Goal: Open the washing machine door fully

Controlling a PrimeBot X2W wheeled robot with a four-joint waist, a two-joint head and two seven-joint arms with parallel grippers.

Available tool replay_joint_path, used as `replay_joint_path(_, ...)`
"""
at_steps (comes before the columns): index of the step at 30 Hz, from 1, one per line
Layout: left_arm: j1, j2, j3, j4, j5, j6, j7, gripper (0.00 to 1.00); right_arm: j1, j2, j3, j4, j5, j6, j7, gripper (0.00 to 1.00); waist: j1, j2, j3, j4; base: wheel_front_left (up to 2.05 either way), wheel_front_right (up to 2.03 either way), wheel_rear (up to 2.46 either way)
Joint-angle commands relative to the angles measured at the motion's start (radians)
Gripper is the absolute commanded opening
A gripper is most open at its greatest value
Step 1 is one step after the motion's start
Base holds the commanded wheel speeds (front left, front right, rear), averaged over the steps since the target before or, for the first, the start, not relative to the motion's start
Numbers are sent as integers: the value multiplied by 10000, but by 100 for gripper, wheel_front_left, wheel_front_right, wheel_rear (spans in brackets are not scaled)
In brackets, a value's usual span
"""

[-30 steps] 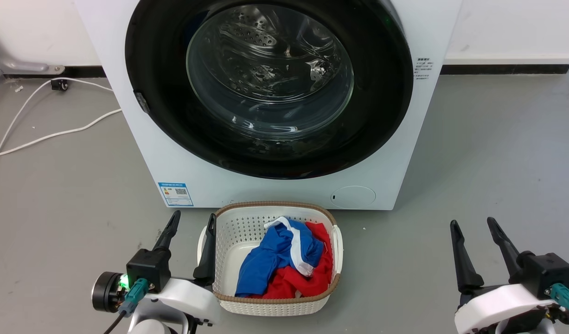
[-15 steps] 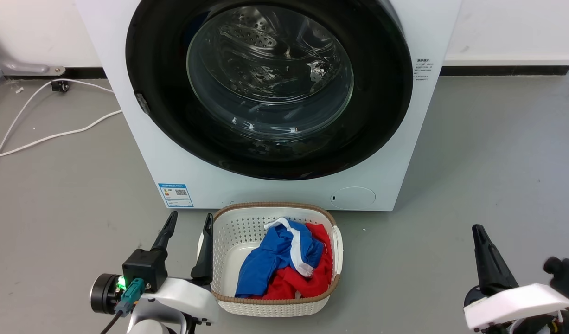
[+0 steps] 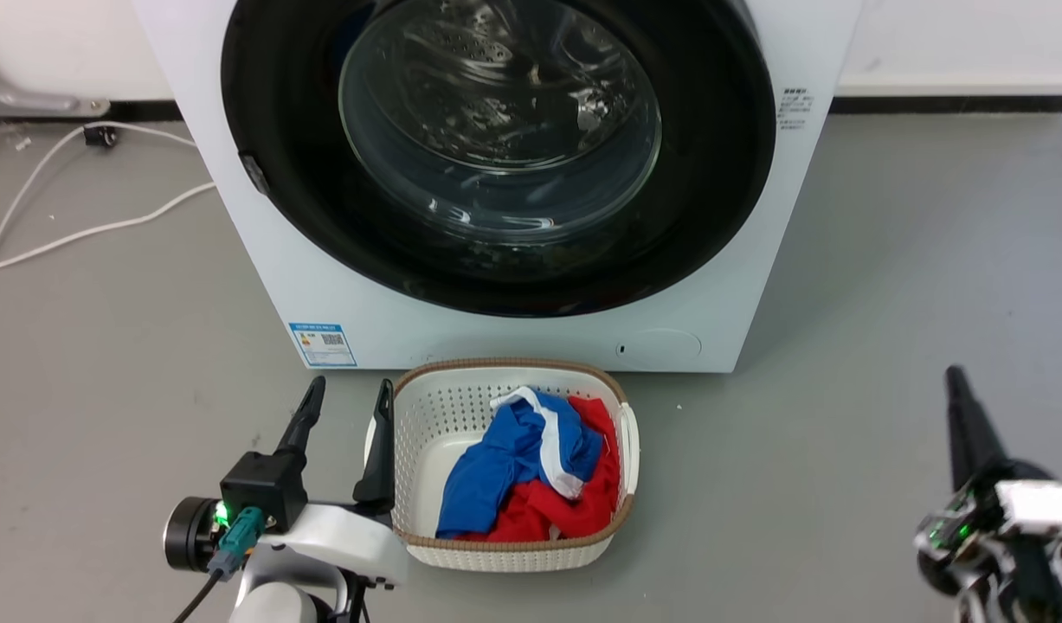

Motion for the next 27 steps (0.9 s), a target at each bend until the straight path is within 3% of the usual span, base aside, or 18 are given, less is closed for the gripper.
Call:
replay_joint_path(1, -156, -6, -11, -53, -28, 22, -26, 100, -365, -162, -208, 167, 98, 1, 99, 0, -1, 0, 218, -13, 0, 0, 0)
replay_joint_path(13, -869, -133, -35, -396, -109, 18, -26, 100, -4459, -1878, -990, 3253, 1182, 2, 1039, 0, -1, 0, 1404, 195, 0, 0, 0)
replay_joint_path(20, -1334, -200, -201, -636, 24, -84, -26, 100, -7110, -3156, -464, 5248, 871, 2, 1949, 0, -1, 0, 2118, 549, 0, 0, 0)
replay_joint_path(27, -1772, -305, -370, -1019, 154, -56, -26, 100, -9529, -3862, 642, 6971, 106, 1, 3427, 0, -1, 0, 2978, 789, 0, 0, 0)
